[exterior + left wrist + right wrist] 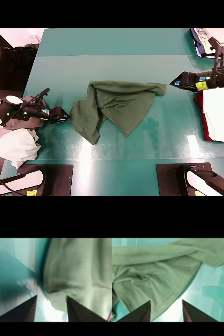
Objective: Fold the shirts.
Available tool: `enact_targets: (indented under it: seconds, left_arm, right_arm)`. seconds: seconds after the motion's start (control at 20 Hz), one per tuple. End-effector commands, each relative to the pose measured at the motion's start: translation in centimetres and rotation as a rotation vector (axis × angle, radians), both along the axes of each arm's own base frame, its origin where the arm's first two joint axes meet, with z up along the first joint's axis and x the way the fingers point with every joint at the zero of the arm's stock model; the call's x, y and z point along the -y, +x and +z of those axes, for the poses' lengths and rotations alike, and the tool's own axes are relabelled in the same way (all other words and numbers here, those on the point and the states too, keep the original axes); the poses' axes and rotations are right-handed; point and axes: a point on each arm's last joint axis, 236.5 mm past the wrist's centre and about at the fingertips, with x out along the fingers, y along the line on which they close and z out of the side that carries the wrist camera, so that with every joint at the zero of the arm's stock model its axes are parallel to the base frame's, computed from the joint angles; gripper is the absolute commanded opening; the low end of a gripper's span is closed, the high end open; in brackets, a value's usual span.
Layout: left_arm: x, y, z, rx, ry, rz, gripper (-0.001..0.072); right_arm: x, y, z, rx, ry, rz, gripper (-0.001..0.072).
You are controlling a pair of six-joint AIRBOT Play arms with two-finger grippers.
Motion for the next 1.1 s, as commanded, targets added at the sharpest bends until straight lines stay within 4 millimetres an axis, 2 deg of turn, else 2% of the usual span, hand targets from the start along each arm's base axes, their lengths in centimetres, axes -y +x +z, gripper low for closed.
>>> enact_targets:
  seconds: [0.0, 0.1, 0.3, 0.35, 0.45, 0.5, 0.7, 0.8, 0.9, 0.95, 1.05]
  left_arm:
    - [0.0, 0.9, -0.7, 0.042, -0.004, 0.058, 0.0439]
    - [0.3, 1.8, -0.3, 0.058, -0.032, 0.096, 0.0438]
    - [1.8, 1.2, -0.7, 0.064, -0.022, 0.043, 0.0436]
    - [2.1, 1.4, -0.8, 0.074, -0.011, 0.036, 0.0375]
    - [2.5, 1.6, -0.8, 0.078, -0.009, 0.039, 0.0106]
    - [2.6, 1.9, -0.6, 0.082, -0.020, 0.052, 0.0027]
    - [3.1, 2.7, 0.8, 0.104, -0.051, 0.051, 0.0025]
    - [3.7, 3.2, 3.1, 0.131, -0.081, -0.006, 0.0024]
    - [4.2, 3.9, 5.8, 0.167, -0.112, -0.071, 0.0024]
    - [4.4, 4.3, 7.1, 0.188, -0.121, -0.095, 0.0024]
    - [4.5, 5.0, 9.0, 0.224, -0.129, -0.125, 0.0024]
  right_arm:
    - [-1.7, -0.6, 0.0, 0.006, 0.009, 0.040, 0.0427]
    - [-2.5, -0.8, 0.0, 0.007, 0.009, 0.063, 0.0427]
    - [-2.8, -0.9, 0.0, 0.007, 0.009, 0.071, 0.0427]
    - [-2.8, -1.0, 0.0, 0.004, 0.009, 0.073, 0.0427]
    - [-2.9, -1.4, -0.3, -0.014, 0.008, 0.082, 0.0427]
    - [-2.9, -1.7, -0.4, -0.027, 0.008, 0.089, 0.0427]
    - [-3.2, -3.5, -1.3, -0.101, 0.006, 0.125, 0.0427]
    - [-3.3, -5.7, -3.5, -0.212, 0.016, 0.138, 0.0427]
    - [-3.4, -7.9, -6.9, -0.320, 0.044, 0.082, 0.0427]
    - [-3.9, -8.9, -8.6, -0.362, 0.084, 0.046, 0.0427]
    - [-6.1, -10.5, -11.0, -0.412, 0.223, -0.014, 0.0427]
